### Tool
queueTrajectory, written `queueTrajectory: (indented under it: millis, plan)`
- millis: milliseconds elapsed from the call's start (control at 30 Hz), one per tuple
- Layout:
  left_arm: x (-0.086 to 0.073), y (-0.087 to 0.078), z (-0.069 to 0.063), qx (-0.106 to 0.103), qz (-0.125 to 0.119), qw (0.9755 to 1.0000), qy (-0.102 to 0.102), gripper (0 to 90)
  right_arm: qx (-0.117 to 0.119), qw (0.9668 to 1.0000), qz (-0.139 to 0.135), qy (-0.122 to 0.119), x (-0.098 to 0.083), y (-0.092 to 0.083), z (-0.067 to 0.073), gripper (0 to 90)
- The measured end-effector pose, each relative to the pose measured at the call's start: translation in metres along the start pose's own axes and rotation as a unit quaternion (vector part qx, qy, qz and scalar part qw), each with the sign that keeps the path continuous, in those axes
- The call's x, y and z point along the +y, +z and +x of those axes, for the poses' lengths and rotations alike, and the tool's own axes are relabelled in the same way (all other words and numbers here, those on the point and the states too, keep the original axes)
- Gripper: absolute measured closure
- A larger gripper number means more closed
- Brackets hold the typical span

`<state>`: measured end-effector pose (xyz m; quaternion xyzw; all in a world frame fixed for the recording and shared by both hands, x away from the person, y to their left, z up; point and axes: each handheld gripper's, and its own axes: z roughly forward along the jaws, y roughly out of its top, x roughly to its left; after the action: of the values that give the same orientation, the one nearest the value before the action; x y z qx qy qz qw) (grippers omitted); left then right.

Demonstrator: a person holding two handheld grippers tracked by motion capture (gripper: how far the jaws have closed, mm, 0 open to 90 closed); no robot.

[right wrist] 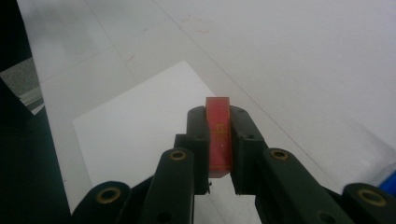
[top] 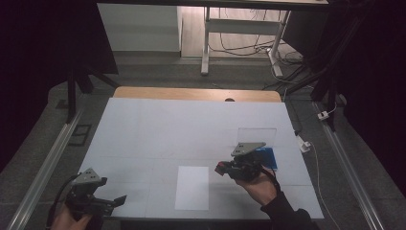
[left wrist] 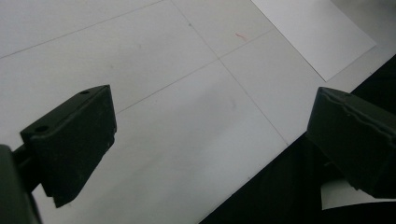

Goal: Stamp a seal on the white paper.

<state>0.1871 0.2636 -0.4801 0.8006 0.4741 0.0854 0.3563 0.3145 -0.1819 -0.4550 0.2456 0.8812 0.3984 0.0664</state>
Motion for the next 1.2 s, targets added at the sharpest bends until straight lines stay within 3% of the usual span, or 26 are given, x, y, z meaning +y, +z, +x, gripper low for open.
queueTrajectory:
  millis: [633, 1200]
  plan:
    - [0.000, 0.000, 0.001, -0.001, 0.001, 1.0000, -0.003, 2.0, 0.030, 0.9989, 0.021, -0.030, 0.007, 0.030, 0.024, 79.6]
    - [0.000, 0.000, 0.001, -0.003, 0.001, 1.0000, -0.004, 2.0, 0.054, 0.9955, 0.050, -0.059, 0.010, 0.065, 0.042, 79.7]
